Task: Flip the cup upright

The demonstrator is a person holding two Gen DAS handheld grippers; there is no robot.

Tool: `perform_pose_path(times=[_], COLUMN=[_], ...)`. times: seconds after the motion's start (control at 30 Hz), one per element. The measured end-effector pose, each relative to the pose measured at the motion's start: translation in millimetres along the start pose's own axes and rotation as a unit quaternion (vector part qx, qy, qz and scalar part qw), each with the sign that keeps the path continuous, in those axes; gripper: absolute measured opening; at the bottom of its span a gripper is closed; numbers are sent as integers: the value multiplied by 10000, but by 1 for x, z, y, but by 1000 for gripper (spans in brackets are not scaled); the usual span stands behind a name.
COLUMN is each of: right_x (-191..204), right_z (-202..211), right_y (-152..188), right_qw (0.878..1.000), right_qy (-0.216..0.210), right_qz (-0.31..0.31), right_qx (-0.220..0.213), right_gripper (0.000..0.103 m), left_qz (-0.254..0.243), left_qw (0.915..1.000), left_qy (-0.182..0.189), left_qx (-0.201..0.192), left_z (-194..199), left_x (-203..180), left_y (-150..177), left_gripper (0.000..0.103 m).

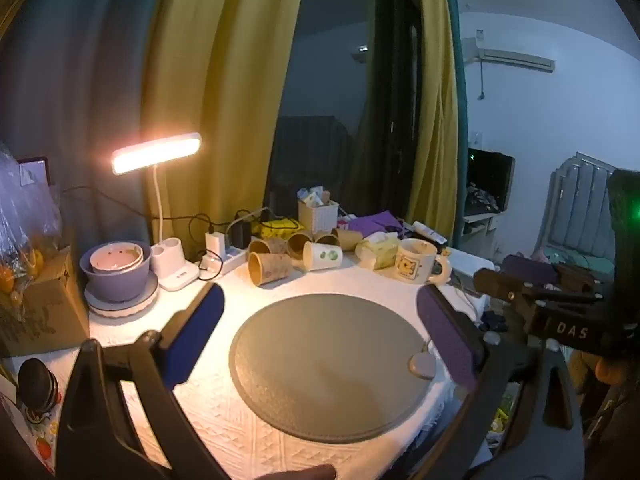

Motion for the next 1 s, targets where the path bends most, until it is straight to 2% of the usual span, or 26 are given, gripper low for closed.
perform_pose_path(times=[1.0], right_x=[2], right_z=[1], right_y=[2], right_qw=[10000], right_qy=[-7], right_qz=[-12], right_qx=[-24], right_gripper=[66], left_qz=[127], left_qw=[9999], left_qy=[79], left_qx=[-46], left_z=[8], left_x=[0], left_y=[-3], left_gripper=[98])
Point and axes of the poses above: each gripper's, at about its wrist camera, not at the fingertips, and z roughly against the way its jaws point, x to its left, y to its underside, the point moved 10 cm from there along -z, roughly the way its jaws point, and after that the axes turned 12 degrees about -z, right-handed, at the moved point
